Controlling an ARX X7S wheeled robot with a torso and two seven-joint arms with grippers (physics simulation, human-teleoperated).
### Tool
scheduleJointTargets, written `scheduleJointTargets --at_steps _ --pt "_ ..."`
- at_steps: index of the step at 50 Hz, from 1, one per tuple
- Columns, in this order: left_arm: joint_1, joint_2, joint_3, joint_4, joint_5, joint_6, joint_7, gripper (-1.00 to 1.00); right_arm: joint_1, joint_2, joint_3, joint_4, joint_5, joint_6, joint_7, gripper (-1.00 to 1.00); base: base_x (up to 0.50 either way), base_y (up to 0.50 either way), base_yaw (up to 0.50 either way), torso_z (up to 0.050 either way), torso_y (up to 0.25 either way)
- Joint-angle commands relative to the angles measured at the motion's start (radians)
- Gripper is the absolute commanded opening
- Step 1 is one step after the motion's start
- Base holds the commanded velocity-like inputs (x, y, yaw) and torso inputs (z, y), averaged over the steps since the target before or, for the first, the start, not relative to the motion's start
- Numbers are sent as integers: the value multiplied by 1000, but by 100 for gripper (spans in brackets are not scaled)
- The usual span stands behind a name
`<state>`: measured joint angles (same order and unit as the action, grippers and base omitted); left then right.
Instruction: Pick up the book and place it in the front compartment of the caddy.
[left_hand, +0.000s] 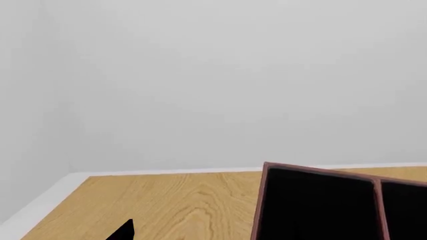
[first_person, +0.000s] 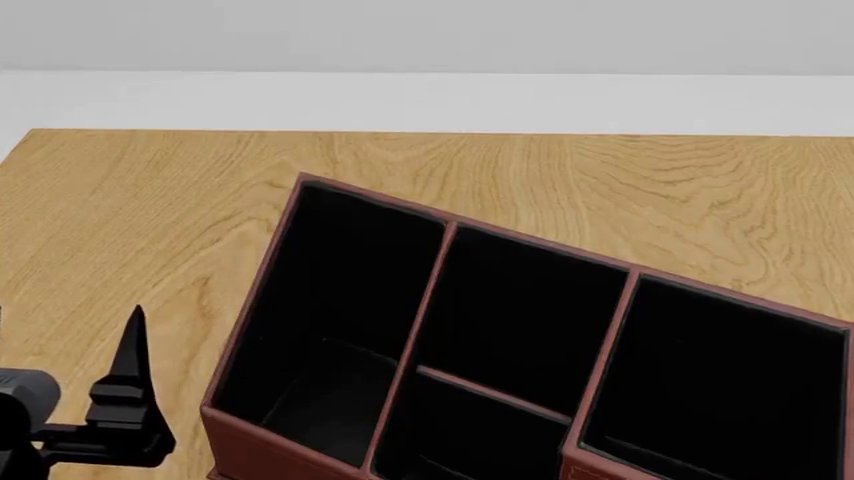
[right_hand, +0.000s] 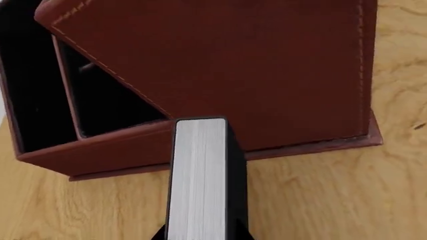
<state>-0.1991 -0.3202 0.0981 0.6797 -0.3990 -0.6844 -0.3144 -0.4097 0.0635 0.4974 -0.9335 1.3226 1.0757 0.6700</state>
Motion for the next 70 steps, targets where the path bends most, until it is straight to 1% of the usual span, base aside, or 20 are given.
scheduleJointTargets --at_steps 1,13,17,21,25,27,30,36,38,39,43,45,52,53,54,55,58,66,68,70 --pt "0 -3 -3 11 -8 -1 -5 100 -122 18 -145 38 31 83 129 -100 0 0 4 -11 0" --pt "-6 -5 3 35 -19 -17 -17 100 -34 157 -210 -86 257 149 404 -100 0 2 2 -2 0" --pt "-10 -8 1 46 -24 -28 -22 100 53 230 -288 -110 385 169 567 -100 0 0 1 -2 0" --pt "-10 -8 2 54 -27 -31 -25 100 121 263 -352 -111 507 168 689 -100 0 1 0 0 0" --pt "-11 -8 5 59 -30 -35 -29 100 280 326 -501 -113 679 139 899 -100 0 0 1 0 0" --pt "-16 -8 8 65 -33 -42 -31 100 337 387 -591 -113 670 86 900 -100 0 0 0 0 0" --pt "-21 -9 7 68 -37 -47 -33 100 400 447 -662 -114 665 18 901 -100 0 0 0 0 0" --pt "-27 -9 13 71 -39 -51 -36 100 677 611 -925 -114 674 -178 901 -100 0 0 0 0 0" --pt "-31 -10 10 73 -43 -56 -38 100 734 630 -963 -114 685 -219 901 -100 0 0 0 0 0" --pt "-34 -10 7 75 -47 -60 -39 100 794 652 -1041 -114 688 -240 901 -100 0 3 0 0 0" --pt "-35 -13 8 74 -46 -59 -41 100 965 711 -1153 -114 716 -337 901 -100 0 0 1 0 0" --pt "-35 -14 8 73 -46 -58 -42 100 1035 730 -1197 -114 745 -372 901 -100 0 0 0 0 0" --pt "-35 -16 9 73 -48 -57 -44 100 1046 732 -1211 -114 743 -382 901 -100 0 0 0 0 0" --pt "-36 -16 10 71 -48 -56 -44 100 1081 748 -1228 -114 756 -393 901 -100 0 0 0 0 0" --pt "-35 -16 12 70 -47 -54 -44 100 1176 764 -1299 -114 795 -405 901 -100 0 0 0 0 0" --pt "-30 -16 15 72 -45 -51 -44 100 1326 800 -1404 -114 885 -425 901 -100 0 0 0 0 0" --pt "-30 -18 15 73 -46 -51 -45 100 1518 785 -1535 -114 964 -442 901 -100 0 1 0 0 0" --pt "-25 -19 22 72 -44 -45 -48 100 1717 806 -1608 -114 1070 -481 900 -100 0 0 0 0 0" --pt "-24 -19 23 72 -45 -44 -48 100 1742 801 -1617 -114 1088 -482 900 -100 0 0 0 0 5" --pt "-25 -19 24 73 -46 -45 -50 100 1821 785 -1655 -114 1140 -479 900 -100 0 1 0 0 0"
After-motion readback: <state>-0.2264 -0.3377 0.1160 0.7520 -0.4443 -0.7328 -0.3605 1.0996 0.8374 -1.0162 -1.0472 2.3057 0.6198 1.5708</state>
